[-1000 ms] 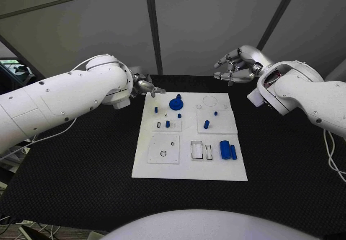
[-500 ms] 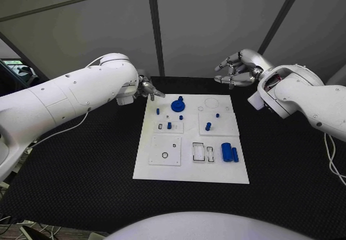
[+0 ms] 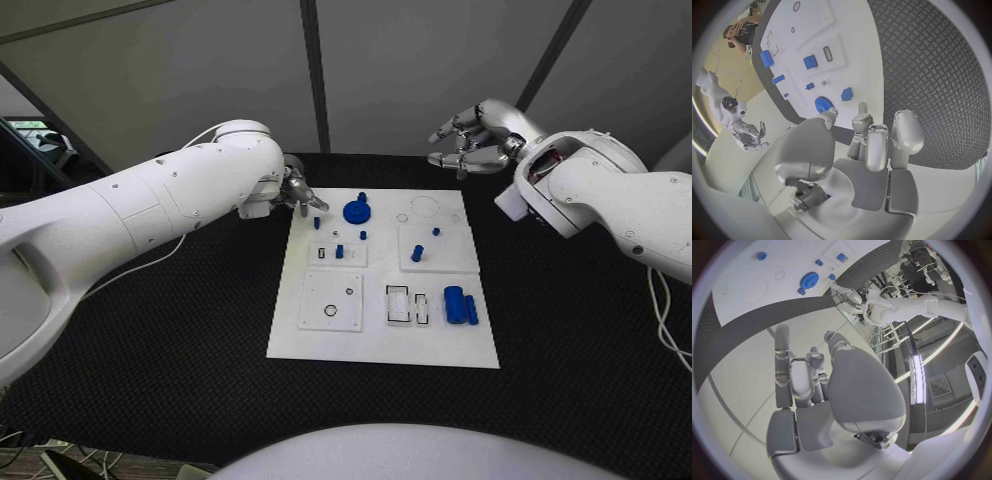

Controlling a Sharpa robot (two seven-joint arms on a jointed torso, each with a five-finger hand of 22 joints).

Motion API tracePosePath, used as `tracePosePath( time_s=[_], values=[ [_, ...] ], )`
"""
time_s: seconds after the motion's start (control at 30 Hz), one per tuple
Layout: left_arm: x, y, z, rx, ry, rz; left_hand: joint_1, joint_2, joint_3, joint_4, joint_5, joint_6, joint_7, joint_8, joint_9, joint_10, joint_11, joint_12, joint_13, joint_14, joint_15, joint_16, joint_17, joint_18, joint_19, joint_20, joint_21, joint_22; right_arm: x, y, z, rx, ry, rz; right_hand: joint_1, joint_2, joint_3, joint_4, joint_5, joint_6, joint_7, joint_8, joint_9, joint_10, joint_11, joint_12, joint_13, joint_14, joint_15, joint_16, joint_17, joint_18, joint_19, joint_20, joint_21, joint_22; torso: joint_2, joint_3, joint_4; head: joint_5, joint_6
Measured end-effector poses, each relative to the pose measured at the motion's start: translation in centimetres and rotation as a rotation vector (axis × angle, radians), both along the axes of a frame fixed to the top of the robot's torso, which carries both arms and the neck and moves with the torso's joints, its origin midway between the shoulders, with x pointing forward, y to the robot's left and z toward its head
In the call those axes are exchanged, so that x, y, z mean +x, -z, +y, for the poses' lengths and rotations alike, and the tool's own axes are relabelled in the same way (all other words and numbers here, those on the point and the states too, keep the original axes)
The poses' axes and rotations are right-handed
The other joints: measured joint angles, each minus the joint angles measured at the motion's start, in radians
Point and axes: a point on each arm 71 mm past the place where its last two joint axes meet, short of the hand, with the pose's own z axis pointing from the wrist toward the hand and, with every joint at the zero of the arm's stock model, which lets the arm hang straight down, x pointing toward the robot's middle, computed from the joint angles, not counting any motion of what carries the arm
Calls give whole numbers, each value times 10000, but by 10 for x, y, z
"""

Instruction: Assemble the parts on the task board

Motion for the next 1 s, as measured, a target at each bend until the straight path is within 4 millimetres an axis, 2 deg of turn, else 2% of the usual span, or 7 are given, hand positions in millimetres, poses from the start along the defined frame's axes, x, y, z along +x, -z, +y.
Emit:
tracePosePath(
  time_s=[0.27, 0.5, 0.63, 0.97, 1.0],
  values=[
    [-1, 3, 0, 133, 111, 195, 125, 121, -83, -26, 0, 72, -1, -40, -42, -36, -36, -47, -53, 0, 0, -39, 1, 0, 0, 0, -78, -50, 0, 0, 1, -8, -25, 4, 0, 0, 3, 2, 0, 0, 0, 0, 0, 0, 0, 0, 0, 1, 0, 0, 0, -1, 0, 0, 0, -10, -10, 3, 12, -3, -24],
    [-2, 4, -3, 158, 227, 313, 163, 83, -83, -27, 0, 72, -1, -40, -42, -73, 2, -47, -66, 0, 0, -39, 0, -1, 0, 0, -78, -49, 1, 1, 2, -17, -35, 16, 0, 0, 28, 26, 0, 0, 0, 0, 0, 0, 0, 0, 1, 0, 0, 0, 1, 0, 0, 0, 0, -10, -12, 4, 12, 17, -37],
    [-3, 5, -6, 110, 275, 384, 283, 203, -99, -43, 0, 134, -12, -40, -61, -107, -32, -47, -67, 0, 0, -39, 0, -1, 0, 0, -78, -49, 1, 1, 2, -20, -43, 21, 0, 0, 28, 26, 0, 0, 0, 0, 0, 0, 0, 0, 1, 1, 0, 0, 0, 0, 0, 0, 0, -9, -12, 5, 12, 21, -48],
    [-4, 8, -10, 34, 360, 534, 549, 204, -193, -137, 0, 179, -37, -39, -102, -109, -34, -47, -66, 0, 0, -39, 1, -2, 0, 0, -78, -21, 1, 1, 4, -31, -84, 47, 0, 0, 28, 25, 0, 0, 0, -1, 0, 0, 0, 0, 1, 1, 0, 0, 1, -1, 0, 0, 0, -8, -12, 10, 12, -20, -96],
    [-5, 8, -10, 27, 372, 542, 611, 267, -193, -137, 0, 179, -37, -40, -103, -109, -34, -47, -66, 0, 0, -39, 0, -2, 0, 0, -77, -20, 1, 1, 4, -32, -86, 49, 0, 0, 28, 25, 0, 0, 0, 0, 0, 0, 0, 0, 1, 0, 0, 0, 0, 0, 0, 0, 0, -9, -12, 9, 12, -18, -100]
  ],
)
